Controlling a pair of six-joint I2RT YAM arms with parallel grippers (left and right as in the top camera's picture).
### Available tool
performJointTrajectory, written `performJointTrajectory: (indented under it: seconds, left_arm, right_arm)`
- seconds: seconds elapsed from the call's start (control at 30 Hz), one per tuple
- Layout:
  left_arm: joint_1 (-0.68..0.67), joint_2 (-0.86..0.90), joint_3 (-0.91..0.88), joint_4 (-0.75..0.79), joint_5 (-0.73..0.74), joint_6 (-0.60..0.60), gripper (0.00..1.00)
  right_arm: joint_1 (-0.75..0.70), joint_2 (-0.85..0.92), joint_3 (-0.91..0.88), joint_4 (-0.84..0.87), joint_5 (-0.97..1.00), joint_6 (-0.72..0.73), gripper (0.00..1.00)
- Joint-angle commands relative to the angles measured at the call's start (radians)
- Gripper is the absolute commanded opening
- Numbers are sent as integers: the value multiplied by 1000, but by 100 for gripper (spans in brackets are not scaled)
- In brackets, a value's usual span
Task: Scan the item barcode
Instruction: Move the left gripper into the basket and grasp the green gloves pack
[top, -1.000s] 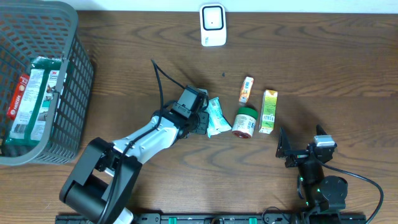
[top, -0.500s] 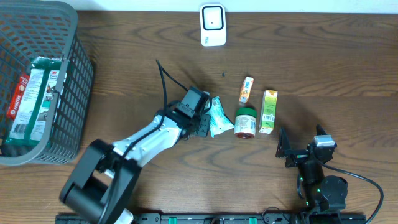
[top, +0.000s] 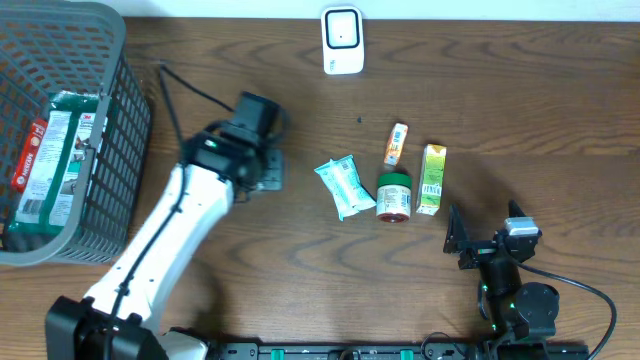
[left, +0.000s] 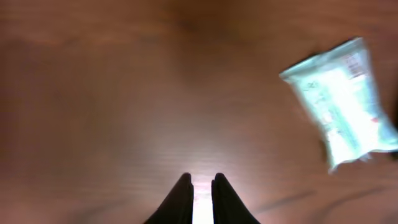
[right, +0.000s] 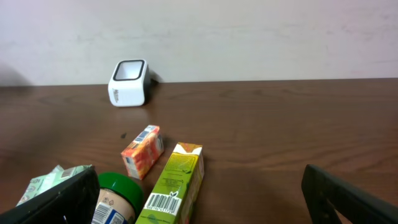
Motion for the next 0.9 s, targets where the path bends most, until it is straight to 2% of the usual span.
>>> performJointTrajectory:
  seconds: [0.0,0.2,0.4,0.43,0.47,0.6,0.63,0.73,0.77,0.87]
  left_arm:
    - [134,-10,168,-141,-25,90,14]
    - [386,-12,443,-275,-25,119,14]
    - [594,-3,495,-111,-37,118,14]
    - [627,9,494,-89,-39,119,17]
    - [666,25,494,-70,-49,118,28]
    - [764,82,494,-59,-77,118,29]
    - [787,103,494,-59,-77,119,32]
    - [837,170,493,-64,-77,126,58]
    - [847,193,493,-68,-77,135,63]
    - [861,264,484,-71,-77,183,69]
  right_arm:
    - [6,-3,-1,-4,-4,12,99]
    - [6,-3,-1,-4,-4,13,99]
    - [6,-3,-1,-4,-4,13,99]
    - [6,-3,-1,-4,-4,13,99]
    - [6,-3,-1,-4,-4,13,99]
    - [6,-3,-1,-4,-4,13,99]
    - [6,-3,-1,-4,-4,13,99]
    - [6,-3,-1,-4,-4,13,99]
    - [6,-3,-1,-4,-4,12,99]
    - [6,-3,-1,-4,-4,13,99]
